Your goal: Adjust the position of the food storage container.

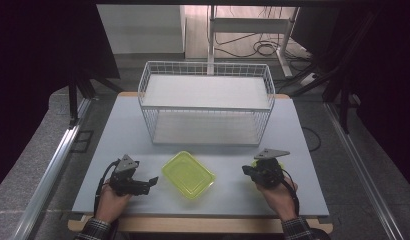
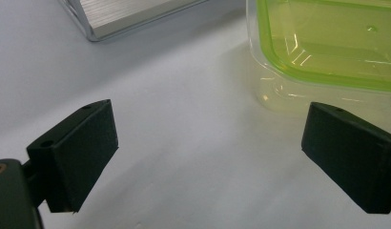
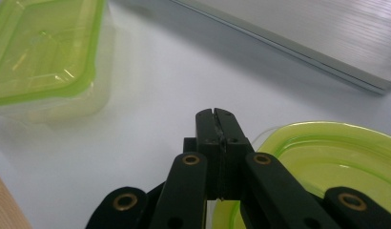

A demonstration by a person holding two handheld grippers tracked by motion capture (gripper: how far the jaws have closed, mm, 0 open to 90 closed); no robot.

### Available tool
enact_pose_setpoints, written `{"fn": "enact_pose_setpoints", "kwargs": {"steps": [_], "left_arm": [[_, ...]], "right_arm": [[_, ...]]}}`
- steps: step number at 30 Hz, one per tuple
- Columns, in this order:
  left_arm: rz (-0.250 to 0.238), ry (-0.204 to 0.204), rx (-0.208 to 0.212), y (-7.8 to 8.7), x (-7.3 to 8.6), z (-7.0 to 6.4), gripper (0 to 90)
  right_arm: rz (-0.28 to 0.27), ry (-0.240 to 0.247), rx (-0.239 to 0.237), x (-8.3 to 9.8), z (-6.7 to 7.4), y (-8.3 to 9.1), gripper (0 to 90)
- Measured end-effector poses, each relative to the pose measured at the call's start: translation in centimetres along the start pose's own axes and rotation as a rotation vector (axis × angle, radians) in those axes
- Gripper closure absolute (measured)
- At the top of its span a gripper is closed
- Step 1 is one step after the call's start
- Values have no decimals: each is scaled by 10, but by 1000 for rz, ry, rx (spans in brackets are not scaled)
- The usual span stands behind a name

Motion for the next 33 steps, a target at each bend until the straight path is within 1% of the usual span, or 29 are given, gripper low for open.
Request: {"fn": "enact_pose_setpoints", "kwargs": {"steps": [3,4,5,8,11,12,13,14,15,16,17,18,19,20,21,23,24,25,27,29,32,33], "left_arm": [[1,7,7,0,0,0,49],[1,7,7,0,0,0,49],[3,17,12,0,0,0,49],[7,25,16,0,0,1,49],[22,33,18,0,0,1,49],[22,33,18,0,0,1,49],[31,40,22,0,0,0,51],[31,40,22,0,0,0,53],[41,44,27,-1,0,0,54],[41,44,27,-1,0,0,57],[51,43,28,0,0,-1,58],[51,43,28,0,0,-1,59],[57,42,27,0,0,-2,59],[57,42,27,0,0,-2,59],[55,37,38,0,-1,-2,60],[52,43,43,1,-1,-4,66],[52,43,43,1,-1,-4,73],[53,30,31,2,-2,-4,81],[52,28,22,4,-4,-4,111],[43,27,16,6,-6,-3,170],[31,34,17,8,-8,-2,340],[22,50,31,9,-11,1,400]], "right_arm": [[0,-11,14,4,-6,5,894],[0,-11,14,4,-6,5,894],[1,-15,27,7,-12,9,894],[-5,-33,39,11,-19,14,894],[-6,-43,52,14,-27,19,894],[-6,-43,52,14,-27,19,894],[-9,-52,61,16,-30,22,894],[-9,-52,61,16,-30,22,894],[-11,-62,65,18,-34,24,894],[-11,-62,65,18,-34,24,894],[-12,-71,74,20,-37,27,894],[-12,-71,74,20,-37,27,894],[-14,-83,89,22,-42,30,894],[-14,-83,89,22,-42,30,894],[-16,-94,111,25,-48,34,894],[-18,-108,129,28,-53,37,895],[-18,-108,129,28,-53,37,895],[-20,-114,133,29,-53,39,895],[-26,-105,137,28,-52,39,894],[-36,-94,132,26,-49,39,894],[-42,-84,130,25,-45,39,893],[-47,-80,119,24,-42,39,893]]}}
Point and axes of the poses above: each handheld gripper's, and its own axes: y roughly backward along the jaws, x roughly out of its underside, z roughly to its left, the point moved 4 cm from there along -y, roughly forward along the jaws, and after that the axes turned 1 degree about z, right-handed, at the moved point
